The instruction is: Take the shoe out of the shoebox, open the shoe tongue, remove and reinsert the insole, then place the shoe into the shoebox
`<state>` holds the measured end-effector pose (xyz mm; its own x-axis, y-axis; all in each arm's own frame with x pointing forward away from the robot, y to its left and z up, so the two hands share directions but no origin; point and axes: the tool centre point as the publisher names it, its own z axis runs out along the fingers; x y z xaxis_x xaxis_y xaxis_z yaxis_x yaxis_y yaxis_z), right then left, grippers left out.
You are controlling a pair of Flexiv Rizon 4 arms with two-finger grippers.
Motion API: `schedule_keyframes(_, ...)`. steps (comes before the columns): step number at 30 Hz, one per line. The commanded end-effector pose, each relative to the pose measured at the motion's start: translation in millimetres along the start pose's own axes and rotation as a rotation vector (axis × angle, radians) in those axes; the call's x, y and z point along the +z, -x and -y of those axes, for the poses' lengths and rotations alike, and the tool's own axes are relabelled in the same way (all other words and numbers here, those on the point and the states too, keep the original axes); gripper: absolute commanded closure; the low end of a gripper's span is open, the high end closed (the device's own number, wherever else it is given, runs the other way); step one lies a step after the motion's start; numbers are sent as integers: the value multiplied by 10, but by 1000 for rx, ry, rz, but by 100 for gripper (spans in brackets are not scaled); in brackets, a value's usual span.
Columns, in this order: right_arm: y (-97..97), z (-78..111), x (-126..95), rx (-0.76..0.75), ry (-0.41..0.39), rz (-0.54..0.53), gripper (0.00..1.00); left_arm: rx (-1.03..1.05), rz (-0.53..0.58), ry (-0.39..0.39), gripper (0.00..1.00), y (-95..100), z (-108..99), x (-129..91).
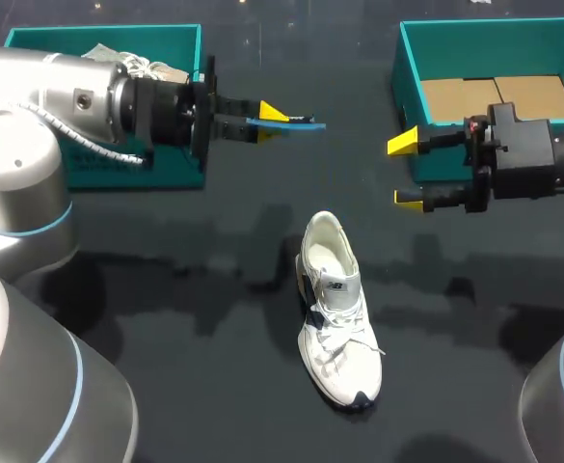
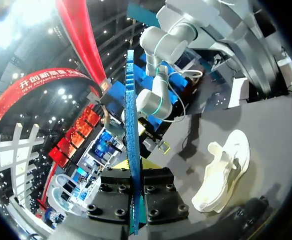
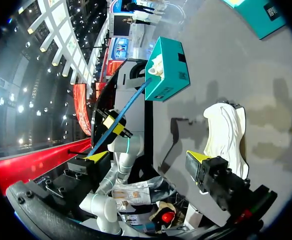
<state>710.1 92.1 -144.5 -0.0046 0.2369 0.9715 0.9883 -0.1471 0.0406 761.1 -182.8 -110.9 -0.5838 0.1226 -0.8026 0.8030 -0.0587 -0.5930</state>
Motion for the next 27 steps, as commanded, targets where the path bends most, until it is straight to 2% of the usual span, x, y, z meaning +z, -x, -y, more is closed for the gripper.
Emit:
schedule_keyframes(1,-2,8,10,1,2,3,0,140,33,75,100,-77,95,-4)
schedule_keyframes(18,-2,8,10,1,2,3,0,140,33,75,100,-77,95,-4)
schedule_keyframes(23,-2,8,10,1,2,3,0,316,7,50,100,-115,123,-12)
schedule_keyframes(27,-2,8,10,1,2,3,0,404,18,65,100,-160,84,-6)
